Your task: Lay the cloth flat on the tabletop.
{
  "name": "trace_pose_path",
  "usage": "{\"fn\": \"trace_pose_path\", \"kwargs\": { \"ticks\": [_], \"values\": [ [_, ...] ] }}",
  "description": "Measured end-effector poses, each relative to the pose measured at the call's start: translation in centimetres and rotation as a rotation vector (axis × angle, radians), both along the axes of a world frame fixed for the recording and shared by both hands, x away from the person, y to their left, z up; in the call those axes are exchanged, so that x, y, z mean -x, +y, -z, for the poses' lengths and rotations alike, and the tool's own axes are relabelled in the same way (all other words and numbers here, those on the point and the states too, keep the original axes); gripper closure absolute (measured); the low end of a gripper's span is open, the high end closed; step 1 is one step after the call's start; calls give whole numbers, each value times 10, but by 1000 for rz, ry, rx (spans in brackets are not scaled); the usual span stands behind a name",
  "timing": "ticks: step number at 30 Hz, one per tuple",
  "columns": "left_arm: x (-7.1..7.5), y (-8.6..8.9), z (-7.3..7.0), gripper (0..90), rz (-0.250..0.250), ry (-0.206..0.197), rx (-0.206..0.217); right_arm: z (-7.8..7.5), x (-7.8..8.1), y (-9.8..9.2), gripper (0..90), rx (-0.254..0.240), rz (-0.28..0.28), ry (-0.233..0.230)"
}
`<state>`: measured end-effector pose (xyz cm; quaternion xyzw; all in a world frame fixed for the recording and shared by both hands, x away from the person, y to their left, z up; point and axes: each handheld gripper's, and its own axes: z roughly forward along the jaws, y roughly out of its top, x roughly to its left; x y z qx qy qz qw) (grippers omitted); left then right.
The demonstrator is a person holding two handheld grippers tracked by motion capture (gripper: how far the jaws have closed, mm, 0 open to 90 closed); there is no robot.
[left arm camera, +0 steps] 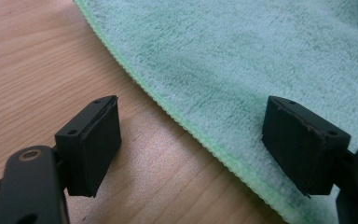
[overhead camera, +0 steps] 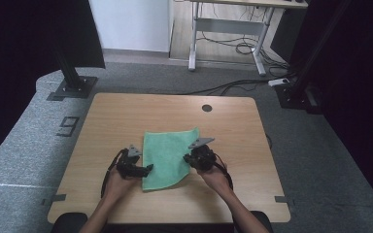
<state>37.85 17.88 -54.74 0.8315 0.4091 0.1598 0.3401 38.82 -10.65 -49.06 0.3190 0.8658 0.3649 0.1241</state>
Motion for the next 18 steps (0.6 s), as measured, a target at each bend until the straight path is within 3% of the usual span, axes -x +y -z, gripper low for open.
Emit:
{"fn": "trace_pose_path", "kwargs": {
  "ticks": [4,5,13,16,18],
  "values": [
    [0,0,0,193,1,0,-3,3,-13,20,834,19,-27,22],
    [0,0,0,194,2,1,-4,8,-19,31,832,27,-40,37],
    [0,0,0,194,-2,1,-2,32,-33,62,813,53,-82,75],
    [0,0,0,193,-2,1,-2,35,-36,69,783,41,-84,84],
    [0,0,0,193,-3,1,-2,33,-37,70,713,25,-84,80]
  ]
}}
